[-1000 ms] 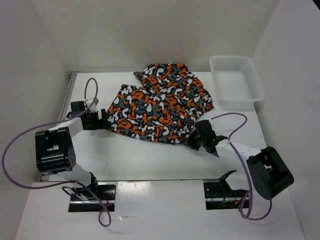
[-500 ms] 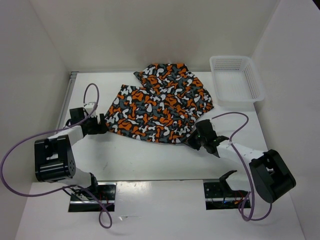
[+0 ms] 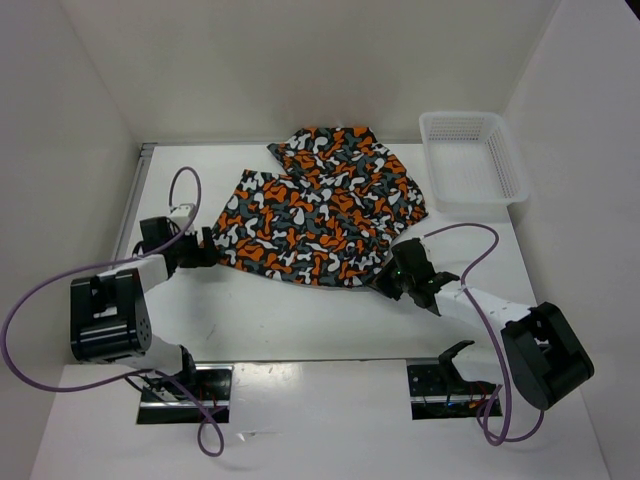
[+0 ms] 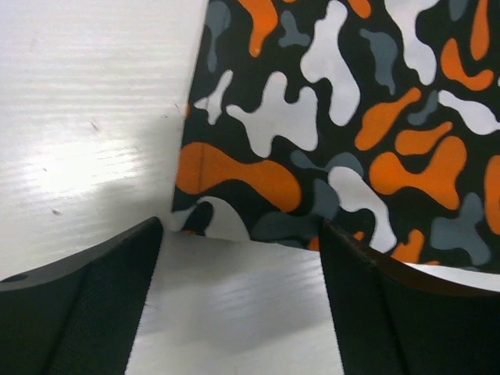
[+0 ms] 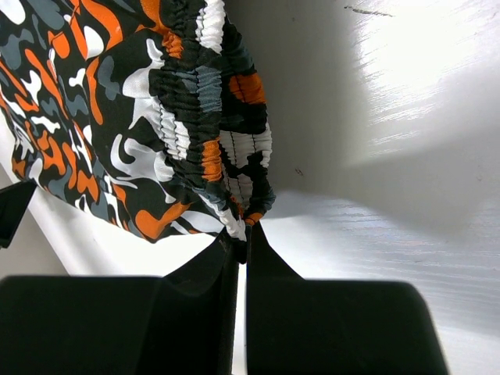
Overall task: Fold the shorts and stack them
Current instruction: Fold the shorts
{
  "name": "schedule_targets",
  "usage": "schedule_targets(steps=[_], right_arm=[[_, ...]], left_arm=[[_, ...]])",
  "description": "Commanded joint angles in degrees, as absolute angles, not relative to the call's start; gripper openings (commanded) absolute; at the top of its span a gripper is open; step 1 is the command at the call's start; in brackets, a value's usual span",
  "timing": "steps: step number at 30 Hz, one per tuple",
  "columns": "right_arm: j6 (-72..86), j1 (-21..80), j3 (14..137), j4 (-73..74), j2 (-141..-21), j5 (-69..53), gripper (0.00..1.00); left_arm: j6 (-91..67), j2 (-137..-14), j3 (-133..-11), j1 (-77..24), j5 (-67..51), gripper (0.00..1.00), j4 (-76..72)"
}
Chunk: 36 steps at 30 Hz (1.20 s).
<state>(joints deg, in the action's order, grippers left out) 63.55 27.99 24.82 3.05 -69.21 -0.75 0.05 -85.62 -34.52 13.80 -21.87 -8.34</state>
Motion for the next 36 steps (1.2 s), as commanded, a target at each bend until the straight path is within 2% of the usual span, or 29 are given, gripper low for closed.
schedule_targets(steps=[1, 5, 12, 18, 24, 26, 30, 32, 36], right_arm=[[62.93, 28.48, 25.75, 3.60, -68.03, 1.05, 0.00], [62.93, 28.48, 25.75, 3.60, -68.03, 1.05, 0.00], [61.35, 28.48, 26.36, 3.08, -69.52, 0.00, 0.00], [60.21, 28.48, 26.89, 4.31, -68.91, 0.00, 0.00], [59.68, 28.48, 26.37, 4.83, -67.85, -0.53, 0.00], [59.68, 28.48, 26.37, 4.83, -67.33, -0.53, 0.00], [59.68, 28.48, 25.76, 5.36, -66.71, -0.53, 0.00], [60.21, 28.48, 25.75, 5.36, -66.71, -0.53, 0.00], [60.21, 28.48, 25.75, 5.36, -66.71, -0.53, 0.00]], left_arm=[[0.00, -83.69, -32.43, 13.89, -23.47, 0.90, 0.52], [0.00, -72.54, -29.89, 15.91, -23.46, 0.94, 2.89], [0.00, -70.58, -31.20, 15.91, -19.96, 0.94, 8.44], [0.00, -74.70, -31.20, 15.91, -19.95, 0.95, 4.13], [0.00, -80.06, -31.46, 13.37, -22.84, 0.96, -6.41], [0.00, -83.74, -36.79, 12.40, -22.85, 0.96, -2.49], [0.00, -84.37, -36.47, 11.34, -22.24, 0.96, -4.13], [0.00, -85.95, -36.47, 11.34, -21.62, 0.94, -3.60], [0.00, -87.45, -36.47, 11.34, -21.62, 0.84, -3.60]])
